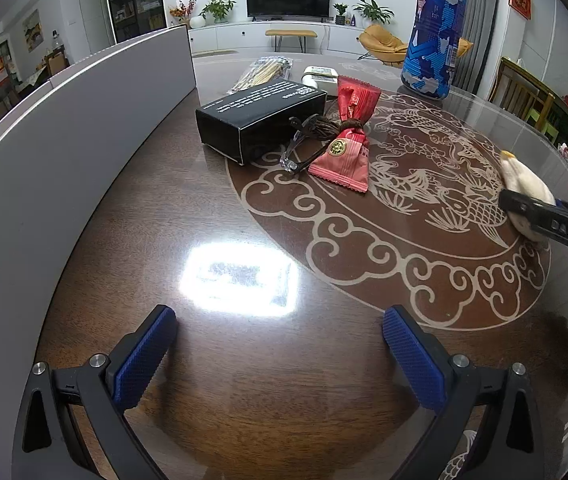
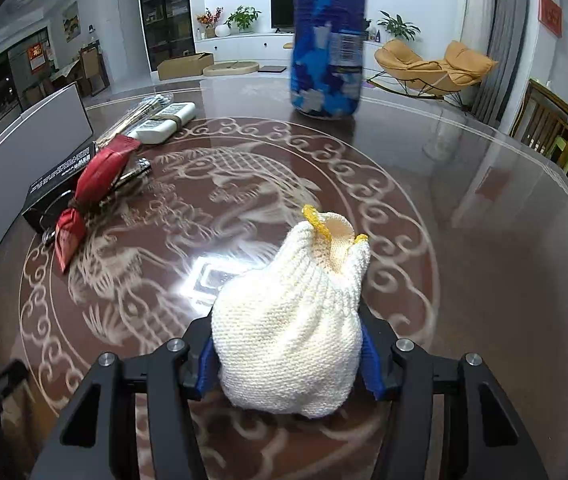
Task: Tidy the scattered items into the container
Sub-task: 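Grasp the white knit glove with the right tool while the left tool grasps the red packet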
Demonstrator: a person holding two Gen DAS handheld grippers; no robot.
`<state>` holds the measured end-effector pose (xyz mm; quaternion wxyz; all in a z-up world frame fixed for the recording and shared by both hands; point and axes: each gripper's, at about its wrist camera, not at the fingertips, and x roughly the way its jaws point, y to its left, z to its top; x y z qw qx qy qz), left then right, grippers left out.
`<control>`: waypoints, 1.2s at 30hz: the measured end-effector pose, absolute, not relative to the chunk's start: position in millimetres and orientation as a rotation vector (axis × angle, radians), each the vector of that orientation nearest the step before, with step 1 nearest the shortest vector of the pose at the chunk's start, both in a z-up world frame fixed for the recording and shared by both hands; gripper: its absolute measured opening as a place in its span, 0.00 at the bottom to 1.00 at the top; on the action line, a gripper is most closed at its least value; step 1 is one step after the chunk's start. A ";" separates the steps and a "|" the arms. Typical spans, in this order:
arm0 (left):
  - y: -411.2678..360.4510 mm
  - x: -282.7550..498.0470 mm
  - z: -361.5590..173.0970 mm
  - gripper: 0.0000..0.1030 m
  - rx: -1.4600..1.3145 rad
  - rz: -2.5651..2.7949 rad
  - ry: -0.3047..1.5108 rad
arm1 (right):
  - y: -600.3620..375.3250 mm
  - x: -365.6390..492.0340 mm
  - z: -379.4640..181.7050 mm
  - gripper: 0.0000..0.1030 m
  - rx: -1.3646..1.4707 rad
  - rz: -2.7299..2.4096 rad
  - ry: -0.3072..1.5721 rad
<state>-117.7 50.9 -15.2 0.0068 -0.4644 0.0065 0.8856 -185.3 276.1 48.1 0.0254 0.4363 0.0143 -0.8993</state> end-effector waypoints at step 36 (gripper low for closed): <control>98.7 -203.3 -7.2 0.39 -1.293 2.691 0.100 | 276.4 -185.3 48.8 0.56 1.352 -2.783 0.058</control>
